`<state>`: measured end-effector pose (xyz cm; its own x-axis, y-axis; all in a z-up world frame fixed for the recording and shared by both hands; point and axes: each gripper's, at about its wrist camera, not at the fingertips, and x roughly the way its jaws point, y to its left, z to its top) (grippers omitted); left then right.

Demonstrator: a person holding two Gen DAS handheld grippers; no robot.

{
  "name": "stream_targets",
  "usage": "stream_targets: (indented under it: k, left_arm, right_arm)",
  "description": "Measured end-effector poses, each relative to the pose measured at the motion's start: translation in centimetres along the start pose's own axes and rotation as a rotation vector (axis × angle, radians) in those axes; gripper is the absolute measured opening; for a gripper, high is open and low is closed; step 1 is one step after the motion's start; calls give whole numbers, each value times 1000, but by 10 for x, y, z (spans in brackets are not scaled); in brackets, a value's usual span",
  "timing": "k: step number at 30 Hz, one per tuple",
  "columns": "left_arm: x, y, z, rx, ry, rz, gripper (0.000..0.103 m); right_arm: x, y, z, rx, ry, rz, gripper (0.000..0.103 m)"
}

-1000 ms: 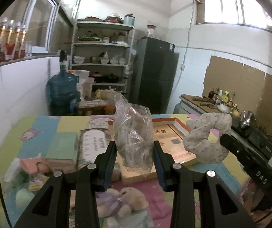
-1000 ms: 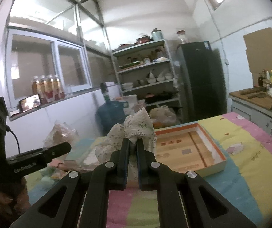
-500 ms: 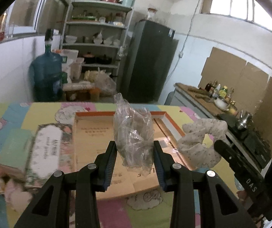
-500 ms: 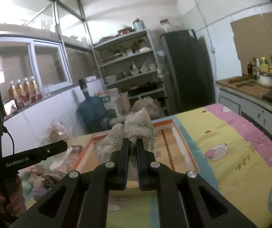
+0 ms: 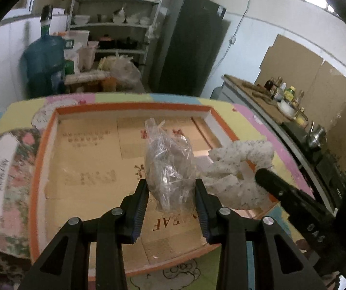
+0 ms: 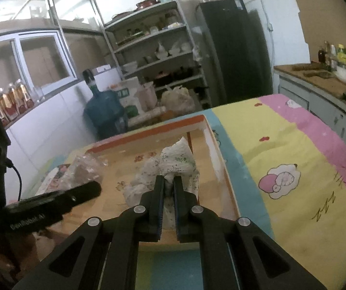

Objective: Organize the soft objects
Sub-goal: 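Carry the bag and scrunchie in both grippers over the cardboard tray, then open both grippers to drop the bag and scrunchie into the tray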

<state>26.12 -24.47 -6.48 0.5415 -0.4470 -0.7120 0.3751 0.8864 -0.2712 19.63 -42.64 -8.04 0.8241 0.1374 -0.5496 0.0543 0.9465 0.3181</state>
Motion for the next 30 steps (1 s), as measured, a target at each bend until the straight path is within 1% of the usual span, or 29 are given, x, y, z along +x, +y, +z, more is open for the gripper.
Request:
stream_targets:
  k: [3,7,10,15,18,21,22,23,24,25,26,28,30]
  left_arm:
    - [13,1,-4,-11,39,-5,38]
    - [21,0,-6,-9,61,-8,38]
    - [24,-3,-7,12,60,2,38]
    - [30,-1,-7,1,72,1,38]
    - [30,-2,-8,8,54,16,39]
    - [30,0,-8,-12,46,15,40]
    - [29,0,-8,-15,47,17,41]
    - [29,0,-8,-14,45,18,47]
    - [28,0,-7,-12,43,18,55]
    - [27,0,-7,-8,38,21,59]
    - [26,-1,-7,0,35,20,63]
    - [22,-4,-7,12,32,15,65]
    - [18,-6,-6,24,22,20,67]
  right_arm:
    - [3,-1,0,-5,13,-16,7]
    - [8,-2,0,-4,34,-23,7]
    - [12,-4,-1,-5,47,-25,7]
    - [18,-8,-2,10,72,-32,8]
    - [23,-11,-3,18,80,-25,9]
    - [22,-13,-2,27,74,-13,12]
    - [21,-13,-2,28,67,-7,17]
    - [19,-13,-2,27,55,-2,19]
    - [16,-12,-2,22,40,1,26]
    - [14,-11,-2,17,32,-1,29]
    - [12,-9,-2,9,23,-7,31]
    - [9,-7,-2,0,11,-21,37]
    - [7,-7,-2,3,5,-22,37]
